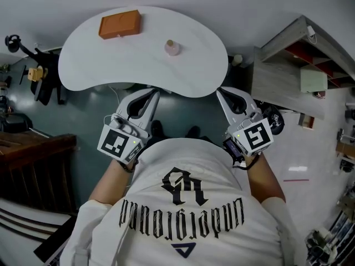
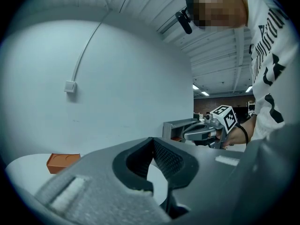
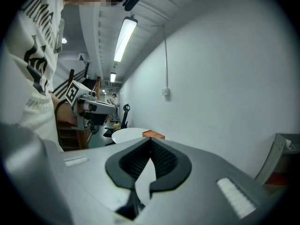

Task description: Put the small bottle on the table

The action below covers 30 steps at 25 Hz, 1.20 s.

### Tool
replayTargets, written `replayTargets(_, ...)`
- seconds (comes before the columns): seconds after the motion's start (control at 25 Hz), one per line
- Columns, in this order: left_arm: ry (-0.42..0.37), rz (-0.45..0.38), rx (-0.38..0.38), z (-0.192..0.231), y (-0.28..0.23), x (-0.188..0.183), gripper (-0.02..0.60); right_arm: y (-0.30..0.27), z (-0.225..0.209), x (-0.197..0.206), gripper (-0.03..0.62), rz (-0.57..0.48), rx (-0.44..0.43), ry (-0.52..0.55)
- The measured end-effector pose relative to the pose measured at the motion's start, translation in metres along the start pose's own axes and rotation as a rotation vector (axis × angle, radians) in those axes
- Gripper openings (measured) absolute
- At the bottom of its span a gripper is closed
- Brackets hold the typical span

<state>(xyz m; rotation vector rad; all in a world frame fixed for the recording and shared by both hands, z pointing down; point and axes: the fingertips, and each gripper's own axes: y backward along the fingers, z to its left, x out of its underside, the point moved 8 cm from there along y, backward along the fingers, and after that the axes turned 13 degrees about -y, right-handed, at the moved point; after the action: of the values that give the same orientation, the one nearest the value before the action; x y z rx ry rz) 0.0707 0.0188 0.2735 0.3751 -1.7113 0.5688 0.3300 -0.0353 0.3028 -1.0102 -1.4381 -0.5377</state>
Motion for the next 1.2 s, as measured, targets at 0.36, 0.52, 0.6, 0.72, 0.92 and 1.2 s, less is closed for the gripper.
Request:
replayTargets(0.36, -0.029, -0.015, 0.096, 0.005, 0.046, 0.004, 0.008, 0.003, 0.061, 0.006, 0.002, 0.008, 0.076, 0.003)
replayTargets(0.52, -0.012, -0.015, 0.113, 0.019, 0.081, 0.017, 0.008, -0.004, 0.098, 0.009, 0.002, 0.009, 0.103, -0.008)
replayTargets(0.6, 0.003, -0.017, 0.115, 0.028, 0.100, 0.025, 0.008, -0.009, 0.118, 0.010, 0.002, 0.011, 0.114, -0.014)
replayTargets(0.72, 0.035, -0.020, 0.130, 0.038, 0.128, 0.038, 0.008, -0.017, 0.151, 0.011, 0.002, 0.015, 0.126, -0.014)
replayTargets(0.92, 0.042, -0.035, 0.138, 0.050, 0.179, 0.051, 0.008, -0.030, 0.207, 0.010, 0.002, 0.006, 0.139, -0.015)
replayTargets(1.2, 0.031, -0.061, 0.139, 0.062, 0.249, 0.065, 0.008, -0.044, 0.279, 0.013, 0.002, -0.009, 0.153, -0.001)
